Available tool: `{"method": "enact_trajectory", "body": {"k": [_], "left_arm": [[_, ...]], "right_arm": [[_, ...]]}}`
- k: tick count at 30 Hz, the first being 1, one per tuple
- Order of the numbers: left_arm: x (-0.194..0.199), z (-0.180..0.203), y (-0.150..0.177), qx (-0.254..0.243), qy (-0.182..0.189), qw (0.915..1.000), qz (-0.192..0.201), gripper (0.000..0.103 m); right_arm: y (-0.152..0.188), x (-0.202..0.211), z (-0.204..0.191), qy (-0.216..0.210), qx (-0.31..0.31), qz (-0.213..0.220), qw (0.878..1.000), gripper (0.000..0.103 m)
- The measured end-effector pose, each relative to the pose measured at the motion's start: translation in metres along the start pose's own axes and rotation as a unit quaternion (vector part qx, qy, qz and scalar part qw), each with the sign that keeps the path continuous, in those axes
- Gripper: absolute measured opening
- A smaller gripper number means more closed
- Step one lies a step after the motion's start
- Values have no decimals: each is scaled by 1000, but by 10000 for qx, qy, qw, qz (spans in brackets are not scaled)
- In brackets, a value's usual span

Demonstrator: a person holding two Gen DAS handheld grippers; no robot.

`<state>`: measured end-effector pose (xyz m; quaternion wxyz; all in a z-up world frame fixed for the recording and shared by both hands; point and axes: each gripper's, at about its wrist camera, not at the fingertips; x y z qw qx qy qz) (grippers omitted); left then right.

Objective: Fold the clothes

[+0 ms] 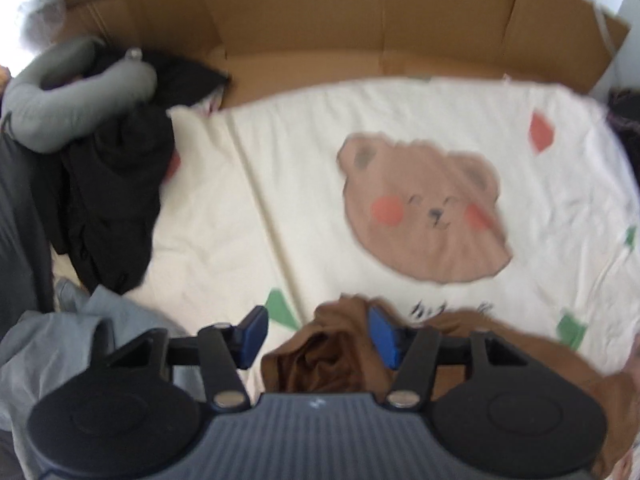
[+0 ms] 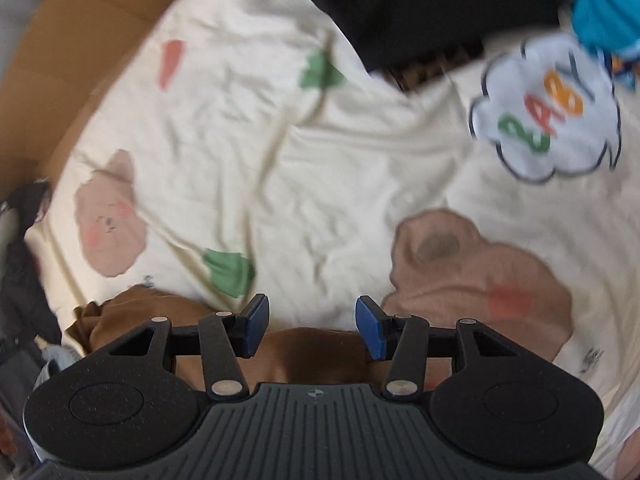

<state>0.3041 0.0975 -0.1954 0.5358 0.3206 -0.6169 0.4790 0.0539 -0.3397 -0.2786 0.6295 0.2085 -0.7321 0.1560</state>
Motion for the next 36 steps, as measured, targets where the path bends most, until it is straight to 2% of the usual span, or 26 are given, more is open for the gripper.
{"method": "enact_trajectory", "body": {"k": [3,5,11,14,18,21,29,31,32,36], "left_arm": [[-9,-4,-3,23,145,9999,-56,58],[-16,-6,-6,-12,43,9999,-98,58],[-42,-5,-8,-171,-110,9993,-300,58],[-54,1,-2,-412,-125,9981,-442,58],[-61,9,-1,-616,-111,9970,-448,58],[-66,15,-1,-769,-101,9960,-452,58],[-79,30,0,-1164,-68,9921,-460,59],[-82,33,-1,-1183,-35,9919,-467,60],[-86,33,0,-1195,-70,9914,-534,63],[-104,34,6,-1269,-294,9872,-924,62]], "right_arm": [[0,-22,0,-87,-249,-162,9995,56],[-1,-34,-2,-164,-372,-258,9988,56],[9,-63,-9,-44,-381,-587,9975,56],[19,-67,-3,-145,-478,-790,9956,55],[34,-61,3,-285,-256,-899,9952,54],[49,-55,3,-421,241,-1011,9937,48],[87,-51,-12,-154,1489,-1145,9821,37],[96,-52,-14,-97,1675,-1162,9789,27],[99,-53,-14,-76,1737,-1156,9780,24],[106,-55,-11,152,2031,-1048,9734,7]]}}
Point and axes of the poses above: each gripper's, at about its wrist camera, not at the fingertips, and x roughly against the way its jaws point, z to its right, y to its underside, and after that the axes turned 11 degrees about y, right-handed
